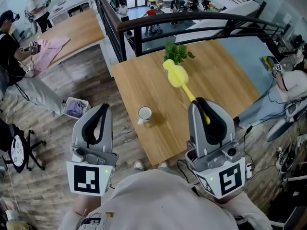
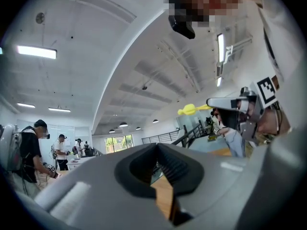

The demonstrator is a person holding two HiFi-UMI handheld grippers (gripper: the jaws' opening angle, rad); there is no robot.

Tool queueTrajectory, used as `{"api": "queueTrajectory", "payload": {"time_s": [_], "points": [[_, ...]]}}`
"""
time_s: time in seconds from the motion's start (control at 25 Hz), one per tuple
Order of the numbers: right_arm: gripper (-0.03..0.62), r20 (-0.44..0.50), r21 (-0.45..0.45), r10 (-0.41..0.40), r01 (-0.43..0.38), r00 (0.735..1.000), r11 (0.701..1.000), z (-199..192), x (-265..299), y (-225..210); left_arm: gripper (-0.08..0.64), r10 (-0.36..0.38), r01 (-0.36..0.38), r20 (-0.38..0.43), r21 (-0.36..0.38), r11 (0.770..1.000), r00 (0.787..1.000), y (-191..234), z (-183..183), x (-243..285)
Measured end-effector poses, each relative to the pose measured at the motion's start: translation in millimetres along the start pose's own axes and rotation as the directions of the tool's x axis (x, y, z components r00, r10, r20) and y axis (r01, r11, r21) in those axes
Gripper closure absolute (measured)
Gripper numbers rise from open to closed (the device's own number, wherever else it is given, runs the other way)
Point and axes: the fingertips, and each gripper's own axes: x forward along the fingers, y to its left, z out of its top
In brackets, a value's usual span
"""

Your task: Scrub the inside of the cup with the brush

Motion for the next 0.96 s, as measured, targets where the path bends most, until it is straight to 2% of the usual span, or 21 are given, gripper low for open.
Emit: {"api": "queueTrajectory", "payload": {"time_s": [0.08, 0.36, 0.96], "points": [[0.558, -0.013, 0.018, 0.011, -0.011, 1.000, 1.000, -4, 0, 1, 0.557, -0.004, 0.004, -0.019, -0.006, 1.000, 1.000, -2, -4, 0], [0.558, -0.022, 0.045, 0.014, -0.013, 1.000, 0.999, -8, 5, 4, 0.557, -0.011, 0.011, 0.017, -0.011, 1.000, 1.000, 0, -4, 8], [0.558, -0.056, 0.052, 0.027, -0.024, 0.998, 0.998, -14, 7, 14, 0.557, -0.038, 0.037, -0.016, -0.052, 0.998, 0.999, -5, -20, 6]]}}
